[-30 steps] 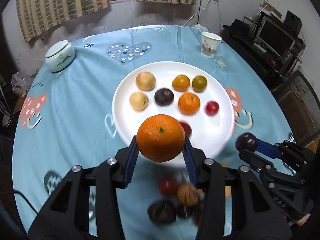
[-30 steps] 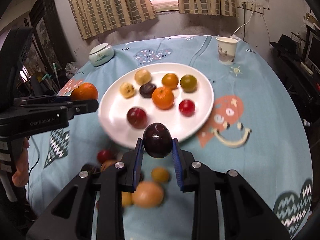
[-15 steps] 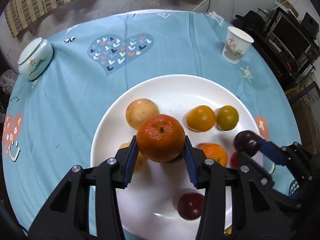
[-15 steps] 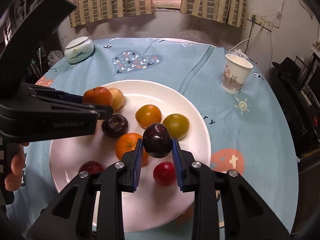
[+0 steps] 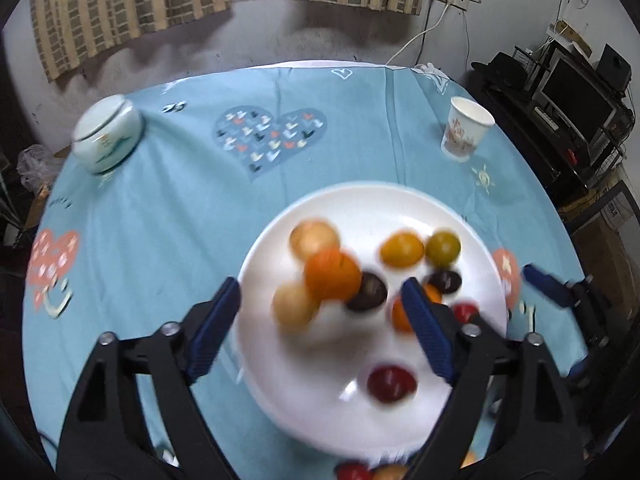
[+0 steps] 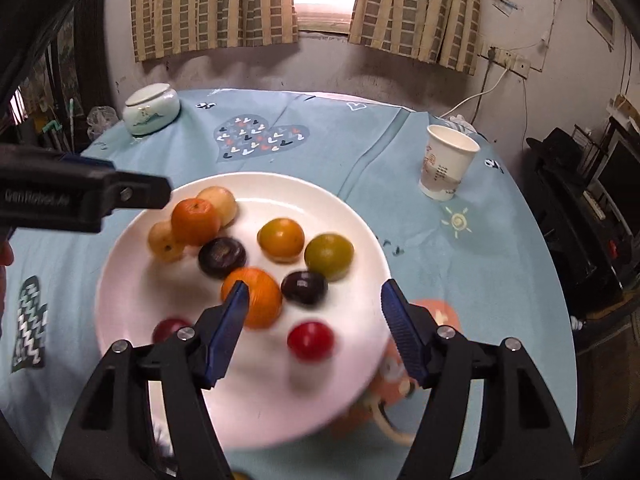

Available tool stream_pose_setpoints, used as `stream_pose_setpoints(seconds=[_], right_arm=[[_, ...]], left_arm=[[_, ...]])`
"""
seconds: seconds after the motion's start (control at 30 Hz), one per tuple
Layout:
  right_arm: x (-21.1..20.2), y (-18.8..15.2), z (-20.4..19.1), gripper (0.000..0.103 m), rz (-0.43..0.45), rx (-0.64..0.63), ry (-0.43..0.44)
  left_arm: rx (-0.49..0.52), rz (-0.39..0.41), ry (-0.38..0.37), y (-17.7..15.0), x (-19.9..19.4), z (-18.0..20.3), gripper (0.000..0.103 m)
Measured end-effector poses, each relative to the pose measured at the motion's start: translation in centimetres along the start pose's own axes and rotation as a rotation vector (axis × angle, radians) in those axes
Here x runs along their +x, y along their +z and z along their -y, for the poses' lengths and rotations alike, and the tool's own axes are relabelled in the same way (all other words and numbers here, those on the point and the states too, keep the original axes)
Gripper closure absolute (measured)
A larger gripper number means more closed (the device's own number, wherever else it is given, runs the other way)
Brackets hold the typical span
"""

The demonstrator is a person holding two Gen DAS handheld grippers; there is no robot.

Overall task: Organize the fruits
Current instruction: 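Carry plum and orange over the plate and open both tools to release, then grasp a dark red tomato with the right tool while the left tool grasps a dark purple fruit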

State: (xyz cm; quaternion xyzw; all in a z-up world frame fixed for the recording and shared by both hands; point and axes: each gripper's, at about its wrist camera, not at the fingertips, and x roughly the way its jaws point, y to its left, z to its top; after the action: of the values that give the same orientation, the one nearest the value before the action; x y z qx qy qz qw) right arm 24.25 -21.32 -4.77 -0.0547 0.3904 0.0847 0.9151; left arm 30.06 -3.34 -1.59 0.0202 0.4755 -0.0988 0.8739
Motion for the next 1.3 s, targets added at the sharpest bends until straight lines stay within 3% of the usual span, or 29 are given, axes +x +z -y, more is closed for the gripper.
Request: stream_pose_setpoints(seconds=[0.17, 0.3, 0.5, 0.77, 1.03, 1.2, 1.3], right_arm=[[-4.7, -5.1, 0.7, 0.029, -0.042, 0.045, 0.014], [-7.3, -9.2, 0.1, 0.029, -0.068, 0.132, 0.069], [-10.3, -13.5, -2.7, 0.028, -0.091, 0.174, 0.118], [-12.1, -15.1, -5.3, 0.028, -0.098, 0.129, 0.139], [-11.3, -16.4, -8.7, 0.029, -0.131, 0.1, 0.274], [-10.3, -16.4, -10.1, 0.049, -0.142, 0.088, 0.312], [-9.7, -16.3, -10.4, 0.054, -0.152, 0.096, 0.314]], left_arm=[[0.01, 0.005, 0.048, -7.5, -3.0, -0.4, 0.013], [-0.063, 0.045, 0.063, -14.4, -5.8, -0.6, 0.012], [-0.055, 0.077, 0.114, -21.0, -8.7, 0.7, 0.009], [-0.052, 0.073, 0.14, -23.1, -9.8, 0.1, 0.009], [-0.109, 0.073, 0.161, -23.6, -10.3, -2.7, 0.009], [-0.131, 0.073, 0.156, -24.1, -10.5, -3.8, 0.009], [-0.129, 0.07, 0.152, -24.3, -10.3, -3.9, 0.009]])
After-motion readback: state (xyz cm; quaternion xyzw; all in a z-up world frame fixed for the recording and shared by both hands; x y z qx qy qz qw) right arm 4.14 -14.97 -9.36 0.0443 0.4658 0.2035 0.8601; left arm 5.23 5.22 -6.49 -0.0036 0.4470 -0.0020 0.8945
